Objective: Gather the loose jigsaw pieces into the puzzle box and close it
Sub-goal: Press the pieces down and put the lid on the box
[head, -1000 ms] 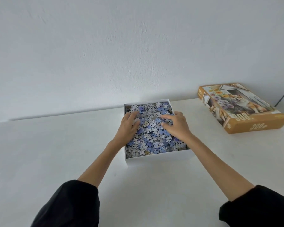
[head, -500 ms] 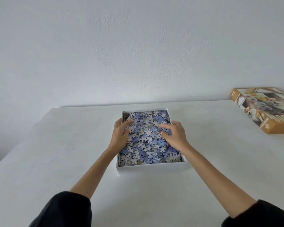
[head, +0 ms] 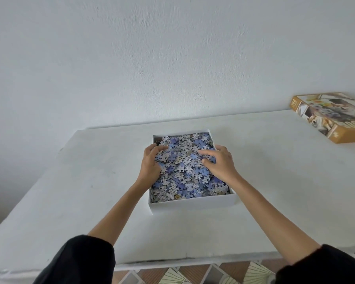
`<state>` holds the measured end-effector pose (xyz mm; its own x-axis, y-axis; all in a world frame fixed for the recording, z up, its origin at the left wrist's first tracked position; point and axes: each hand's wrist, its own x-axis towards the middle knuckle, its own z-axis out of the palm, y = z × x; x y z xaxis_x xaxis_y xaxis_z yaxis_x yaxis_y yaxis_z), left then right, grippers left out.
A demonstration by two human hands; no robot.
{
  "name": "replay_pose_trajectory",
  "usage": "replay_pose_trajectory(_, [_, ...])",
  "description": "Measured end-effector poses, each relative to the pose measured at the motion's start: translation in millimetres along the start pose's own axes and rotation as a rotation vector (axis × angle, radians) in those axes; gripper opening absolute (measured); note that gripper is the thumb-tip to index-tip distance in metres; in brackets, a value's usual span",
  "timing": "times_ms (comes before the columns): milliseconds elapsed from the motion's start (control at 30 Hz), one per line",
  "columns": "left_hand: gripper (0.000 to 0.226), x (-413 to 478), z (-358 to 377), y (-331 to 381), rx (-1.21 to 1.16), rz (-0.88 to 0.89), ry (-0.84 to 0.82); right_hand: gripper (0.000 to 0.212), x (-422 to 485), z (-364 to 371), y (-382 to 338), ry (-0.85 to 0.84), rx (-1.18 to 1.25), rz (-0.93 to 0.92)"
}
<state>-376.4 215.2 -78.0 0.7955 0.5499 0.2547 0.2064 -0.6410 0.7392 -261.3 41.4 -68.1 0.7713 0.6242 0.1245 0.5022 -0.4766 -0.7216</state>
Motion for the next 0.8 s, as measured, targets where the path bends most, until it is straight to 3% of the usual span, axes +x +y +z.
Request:
replay_pose_trajectory(167, [0.065,-11,-1,4,0.113,0.091,0.0,0.039,-7,3,-3,0.024,-0.079,0.006])
replay_pose_trajectory(267, [0.055,-21,6,12,0.308,0.269,-0.006,0.043,-21,15,-7,0.094,-0.255,-0.155])
replay_pose_trajectory(333, [0.042,-25,12,17,0.348,0.333,-0.048,0.047,-30,25,-9,0.045,-0.333,-0.223])
replay_pose_trajectory(467, [0.048,-24,26,16,0.524,0.201,-0.264,0.057,-20,28,-2,-0.2,-0.415,-0.117])
replay_pose_trajectory(533, [0.051,-19,29,13,0.617,0.173,-0.298,0.059,-10,28,2,-0.235,-0.449,-0.111])
replay_pose_trajectory(700, [0.053,7,27,9,0.706,0.174,-0.297,0.059,10,27,0,-0.203,-0.441,-0.114])
replay_pose_trajectory(800, [0.047,18,27,13,0.63,0.158,-0.157,0.043,22,24,-3,-0.014,-0.37,-0.154])
